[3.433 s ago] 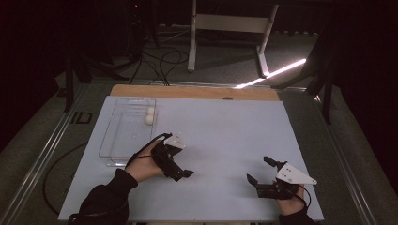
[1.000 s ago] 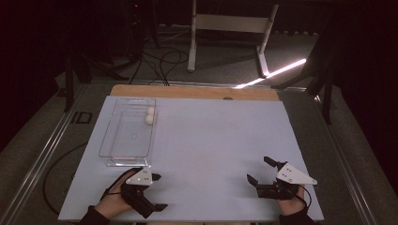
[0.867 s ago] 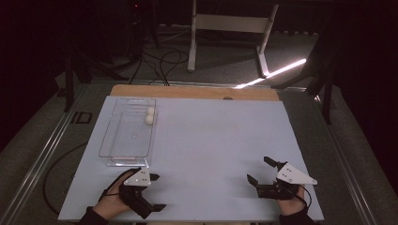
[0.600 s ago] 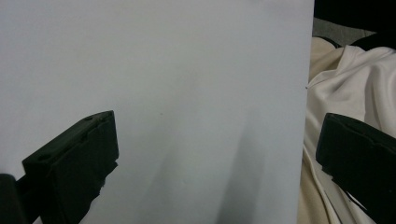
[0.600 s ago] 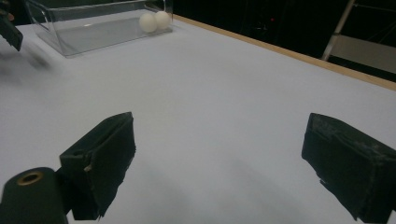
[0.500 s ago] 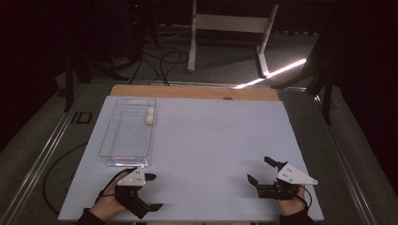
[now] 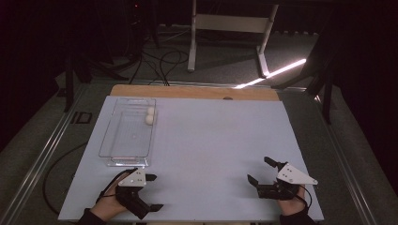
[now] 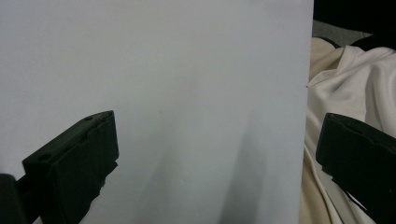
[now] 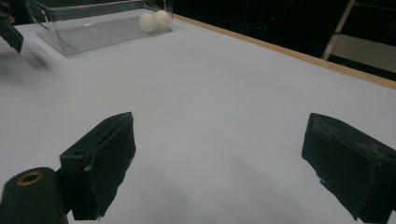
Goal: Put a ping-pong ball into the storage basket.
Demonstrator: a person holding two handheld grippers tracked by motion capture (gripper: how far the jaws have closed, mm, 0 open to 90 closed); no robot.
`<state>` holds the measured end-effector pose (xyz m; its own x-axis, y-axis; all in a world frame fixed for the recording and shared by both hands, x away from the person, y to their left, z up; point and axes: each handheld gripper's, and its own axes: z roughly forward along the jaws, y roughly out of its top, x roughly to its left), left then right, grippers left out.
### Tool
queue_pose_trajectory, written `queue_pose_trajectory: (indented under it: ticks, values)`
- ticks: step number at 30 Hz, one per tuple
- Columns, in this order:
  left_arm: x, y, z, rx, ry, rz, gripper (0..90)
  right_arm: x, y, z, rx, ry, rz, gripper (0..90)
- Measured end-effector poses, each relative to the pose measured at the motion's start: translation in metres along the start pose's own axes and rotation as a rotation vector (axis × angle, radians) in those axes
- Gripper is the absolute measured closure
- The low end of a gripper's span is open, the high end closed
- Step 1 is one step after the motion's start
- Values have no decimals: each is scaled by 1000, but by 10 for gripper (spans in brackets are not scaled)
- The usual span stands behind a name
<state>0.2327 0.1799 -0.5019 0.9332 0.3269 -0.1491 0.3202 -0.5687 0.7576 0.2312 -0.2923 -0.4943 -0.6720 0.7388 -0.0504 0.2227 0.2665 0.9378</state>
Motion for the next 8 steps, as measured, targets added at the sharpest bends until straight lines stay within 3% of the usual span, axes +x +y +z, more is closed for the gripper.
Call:
queue_pose_trajectory:
  ticks: [8]
  values:
    - [-1,0,1,-3,-12,-3,3,0,-1,0,4,-2,0,97]
